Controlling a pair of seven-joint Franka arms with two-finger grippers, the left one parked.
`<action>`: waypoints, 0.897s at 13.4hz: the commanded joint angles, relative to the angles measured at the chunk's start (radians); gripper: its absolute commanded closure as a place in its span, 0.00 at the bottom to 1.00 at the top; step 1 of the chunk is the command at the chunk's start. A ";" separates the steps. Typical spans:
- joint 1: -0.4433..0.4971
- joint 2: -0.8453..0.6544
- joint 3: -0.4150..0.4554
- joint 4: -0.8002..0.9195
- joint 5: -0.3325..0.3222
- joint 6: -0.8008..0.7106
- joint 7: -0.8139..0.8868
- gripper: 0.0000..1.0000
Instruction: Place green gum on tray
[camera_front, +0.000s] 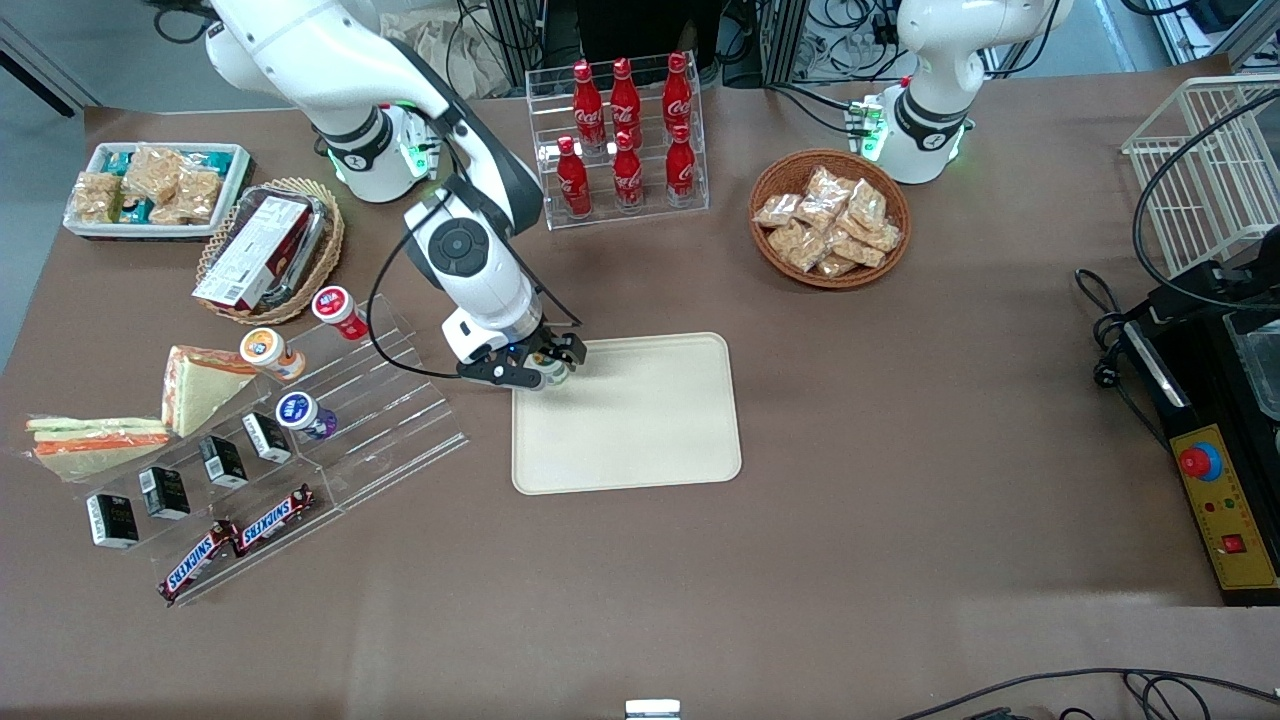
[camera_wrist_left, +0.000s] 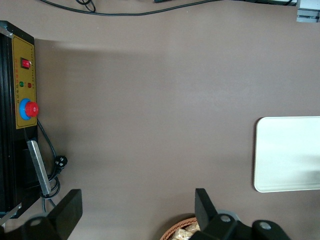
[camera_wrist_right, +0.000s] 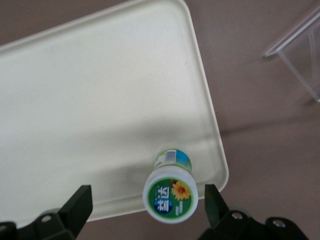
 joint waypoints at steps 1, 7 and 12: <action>-0.002 -0.096 0.003 0.145 -0.022 -0.242 0.013 0.00; -0.053 -0.152 0.007 0.524 -0.047 -0.723 -0.134 0.00; -0.286 -0.250 0.000 0.509 -0.042 -0.748 -0.479 0.00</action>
